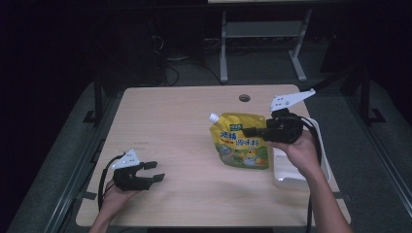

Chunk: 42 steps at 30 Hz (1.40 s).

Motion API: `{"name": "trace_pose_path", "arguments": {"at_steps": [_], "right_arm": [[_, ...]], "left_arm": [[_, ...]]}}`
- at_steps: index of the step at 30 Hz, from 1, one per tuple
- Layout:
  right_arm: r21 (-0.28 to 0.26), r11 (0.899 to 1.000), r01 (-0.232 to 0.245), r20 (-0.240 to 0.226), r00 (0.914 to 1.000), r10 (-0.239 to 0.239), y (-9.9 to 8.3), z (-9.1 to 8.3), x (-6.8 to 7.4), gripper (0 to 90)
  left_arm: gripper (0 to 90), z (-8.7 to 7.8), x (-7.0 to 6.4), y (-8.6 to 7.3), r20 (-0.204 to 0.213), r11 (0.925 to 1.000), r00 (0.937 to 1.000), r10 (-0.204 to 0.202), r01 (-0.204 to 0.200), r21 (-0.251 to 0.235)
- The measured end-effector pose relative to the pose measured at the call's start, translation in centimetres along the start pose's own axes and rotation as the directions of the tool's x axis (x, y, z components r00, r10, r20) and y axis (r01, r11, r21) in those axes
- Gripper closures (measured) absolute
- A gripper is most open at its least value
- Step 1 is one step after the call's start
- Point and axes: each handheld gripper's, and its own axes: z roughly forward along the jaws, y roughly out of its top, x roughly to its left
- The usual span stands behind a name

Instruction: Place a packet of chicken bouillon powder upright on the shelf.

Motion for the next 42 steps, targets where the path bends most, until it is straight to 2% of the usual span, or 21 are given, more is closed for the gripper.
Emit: {"name": "trace_pose_path", "arguments": {"at_steps": [5, 22, 42], "right_arm": [[-0.011, 1.0, -0.002, 0.025, 0.9997, 0.003, -0.2, -1.6, -0.1, 89.6], [-0.032, 0.999, -0.035, 0.078, 0.9962, 0.037, -1.7, -4.7, -0.9, 89.7], [-0.073, 0.995, -0.074, 0.14, 0.9867, 0.083, -4.1, -8.4, -1.5, 89.7]], "left_arm": [[39.2, 0.0, 0.0, 0.0, -0.003, 1.0, 1.0, -0.001, 0.001, -0.001], [38.4, -0.1, 0.2, -0.1, -0.007, 1.0, 1.0, -0.005, 0.005, -0.002], [38.2, -0.3, 0.3, -0.3, -0.008, 0.9999, 0.9999, -0.015, 0.015, -0.007]]}}
